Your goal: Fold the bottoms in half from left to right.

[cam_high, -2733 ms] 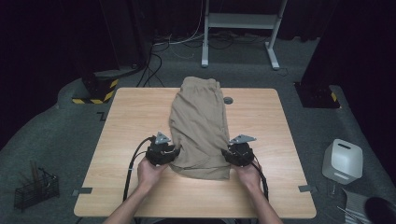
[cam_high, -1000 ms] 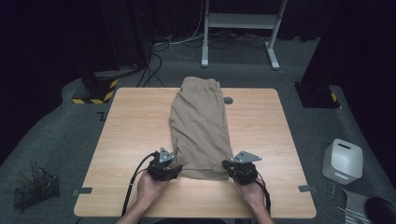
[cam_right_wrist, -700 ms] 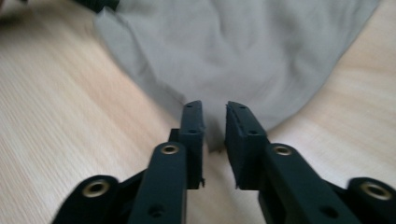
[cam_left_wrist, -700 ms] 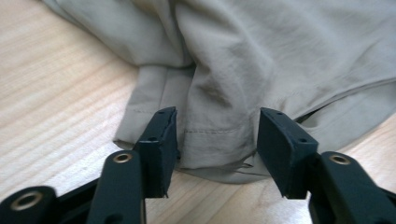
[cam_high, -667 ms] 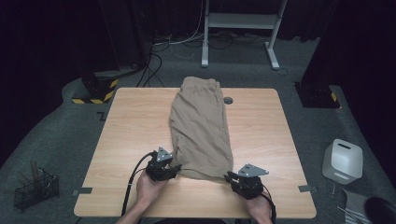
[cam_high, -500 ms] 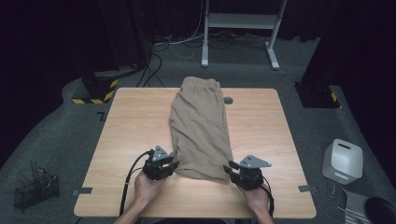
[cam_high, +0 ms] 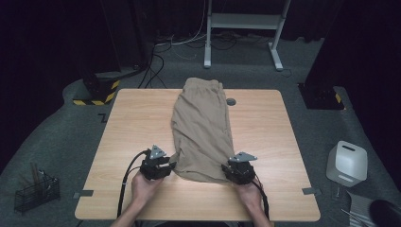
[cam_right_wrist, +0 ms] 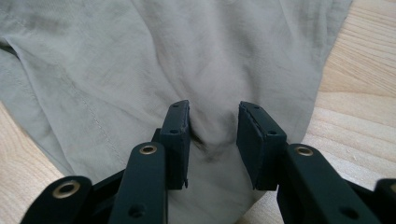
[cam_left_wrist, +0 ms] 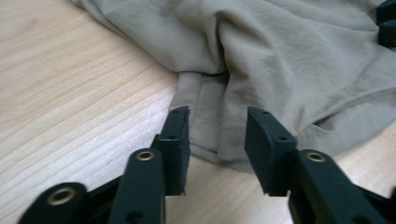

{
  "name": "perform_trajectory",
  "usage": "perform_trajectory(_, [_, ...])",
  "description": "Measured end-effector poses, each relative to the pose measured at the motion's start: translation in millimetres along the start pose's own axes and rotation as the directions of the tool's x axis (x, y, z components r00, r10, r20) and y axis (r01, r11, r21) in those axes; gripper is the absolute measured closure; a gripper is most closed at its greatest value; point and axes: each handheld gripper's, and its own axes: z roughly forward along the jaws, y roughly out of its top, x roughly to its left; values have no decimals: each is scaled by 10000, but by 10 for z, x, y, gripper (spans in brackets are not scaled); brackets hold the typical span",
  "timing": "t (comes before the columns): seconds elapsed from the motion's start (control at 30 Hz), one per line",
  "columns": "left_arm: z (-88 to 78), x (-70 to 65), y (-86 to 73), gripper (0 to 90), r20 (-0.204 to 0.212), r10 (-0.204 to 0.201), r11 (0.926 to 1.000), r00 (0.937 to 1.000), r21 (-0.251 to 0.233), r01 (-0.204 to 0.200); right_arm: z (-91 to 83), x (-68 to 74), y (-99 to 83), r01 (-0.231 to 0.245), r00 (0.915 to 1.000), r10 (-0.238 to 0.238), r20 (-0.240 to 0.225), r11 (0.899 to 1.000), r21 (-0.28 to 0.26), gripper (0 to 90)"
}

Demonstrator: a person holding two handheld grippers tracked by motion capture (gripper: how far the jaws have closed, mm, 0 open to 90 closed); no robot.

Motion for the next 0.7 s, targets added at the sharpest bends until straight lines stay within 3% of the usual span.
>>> perform_trajectory(0.17, [175,-31,65,604,109,187,9991,9998,385,-191,12,6,2,117,9999,-117,90,9999,10,644])
perform_trajectory(0.27, [221,-72,66,725,182,553,9965,9983,610,-563,14,11,-3,174,9998,-173,134,9998,-37,643])
perform_trajectory(0.37, [169,-122,63,872,-92,1123,9896,9936,914,-1110,11,13,-11,230,9996,-229,179,9997,-58,639])
perform_trajectory(0.4, [139,-131,51,883,-146,1209,9876,9926,1023,-1188,10,15,-11,264,9995,-263,201,9996,-41,636])
perform_trajectory(0.6, [-160,-184,-179,886,300,544,9914,9981,1174,-576,-3,29,-26,438,9989,-437,150,9990,-62,628])
perform_trajectory(0.7, [-225,-200,-213,863,156,578,9928,9982,1041,-591,-4,68,-15,530,9986,-530,42,9986,37,626])
